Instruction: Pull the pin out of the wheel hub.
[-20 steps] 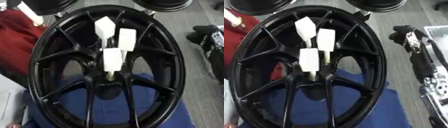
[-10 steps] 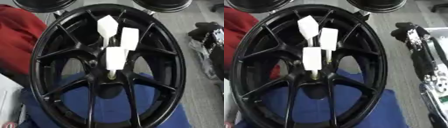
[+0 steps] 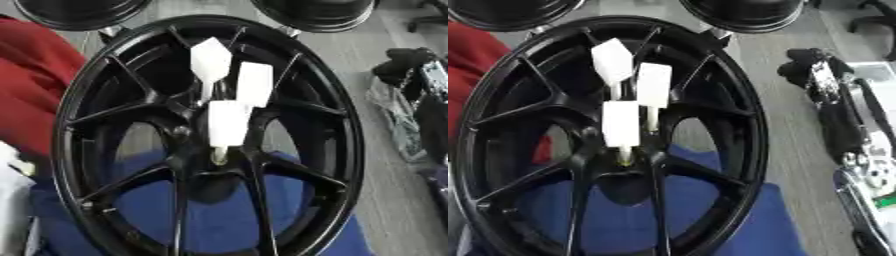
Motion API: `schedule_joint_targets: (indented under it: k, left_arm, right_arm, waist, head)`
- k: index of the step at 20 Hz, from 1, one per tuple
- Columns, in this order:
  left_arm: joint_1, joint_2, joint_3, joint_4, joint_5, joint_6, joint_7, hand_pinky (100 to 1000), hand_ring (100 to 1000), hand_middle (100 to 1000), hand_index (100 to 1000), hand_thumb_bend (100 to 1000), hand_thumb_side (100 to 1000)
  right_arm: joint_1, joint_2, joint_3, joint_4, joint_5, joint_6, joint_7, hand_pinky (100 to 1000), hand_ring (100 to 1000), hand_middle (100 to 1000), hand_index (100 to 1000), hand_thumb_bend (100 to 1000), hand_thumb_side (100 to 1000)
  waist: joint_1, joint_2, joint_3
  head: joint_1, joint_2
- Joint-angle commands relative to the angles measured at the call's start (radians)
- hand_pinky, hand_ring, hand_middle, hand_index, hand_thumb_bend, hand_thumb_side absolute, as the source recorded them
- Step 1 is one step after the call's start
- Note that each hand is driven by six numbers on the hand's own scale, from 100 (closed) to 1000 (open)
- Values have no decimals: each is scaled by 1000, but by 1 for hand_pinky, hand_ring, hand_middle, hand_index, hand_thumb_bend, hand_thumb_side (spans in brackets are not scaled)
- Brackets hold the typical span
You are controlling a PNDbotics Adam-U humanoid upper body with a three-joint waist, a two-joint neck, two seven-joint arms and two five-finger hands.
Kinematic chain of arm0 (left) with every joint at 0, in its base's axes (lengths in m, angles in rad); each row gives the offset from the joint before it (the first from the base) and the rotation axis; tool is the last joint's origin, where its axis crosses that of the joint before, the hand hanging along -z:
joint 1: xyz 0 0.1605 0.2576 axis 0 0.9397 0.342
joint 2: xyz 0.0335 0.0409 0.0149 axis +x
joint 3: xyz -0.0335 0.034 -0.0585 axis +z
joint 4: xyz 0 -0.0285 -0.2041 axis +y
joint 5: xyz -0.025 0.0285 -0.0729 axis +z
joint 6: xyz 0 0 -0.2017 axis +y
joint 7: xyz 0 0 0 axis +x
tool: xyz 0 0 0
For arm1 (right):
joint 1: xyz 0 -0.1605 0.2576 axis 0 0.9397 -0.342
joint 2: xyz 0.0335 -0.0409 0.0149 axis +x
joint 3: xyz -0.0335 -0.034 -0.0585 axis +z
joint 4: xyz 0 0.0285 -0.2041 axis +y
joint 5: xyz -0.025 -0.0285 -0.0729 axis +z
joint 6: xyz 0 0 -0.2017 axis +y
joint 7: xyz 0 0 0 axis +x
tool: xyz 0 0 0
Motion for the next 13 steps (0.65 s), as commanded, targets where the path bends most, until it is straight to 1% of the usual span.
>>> schedule_joint_targets:
  k: [1,5,8,11,13]
  left_arm:
    - [-7,4,29,-41,53,-14,68,758,703,670,736,490,642]
    - [-20,-7,11,-151,182,-86,196,738,677,640,705,460,641]
    - [-31,-17,-19,-229,261,-125,260,733,667,628,696,450,637]
    - [-51,-42,-53,-296,275,-134,275,730,664,624,693,444,639]
    - [-78,-72,-70,-308,261,-149,271,728,662,622,692,446,635]
  right_arm:
    - [-5,-13,-8,-20,-2,-2,-4,868,761,617,756,100,810]
    - [-10,-12,-6,-20,-4,-2,-2,868,760,617,756,100,809]
    - [-15,-10,-4,-20,-5,-3,2,867,760,616,756,100,809]
    - [-18,-7,-2,-20,-6,-4,5,867,759,616,755,100,808]
    - [-21,-6,-1,-20,-7,-4,6,867,759,616,755,100,807]
  waist:
    - [2,-16,0]
    - [2,-15,3]
    - [1,-13,3]
    - [-1,-11,1]
    - [-3,-11,1]
  head:
    - [0,-11]
    - [5,-13]
    - [9,-14]
    - [11,-15]
    - [13,-16]
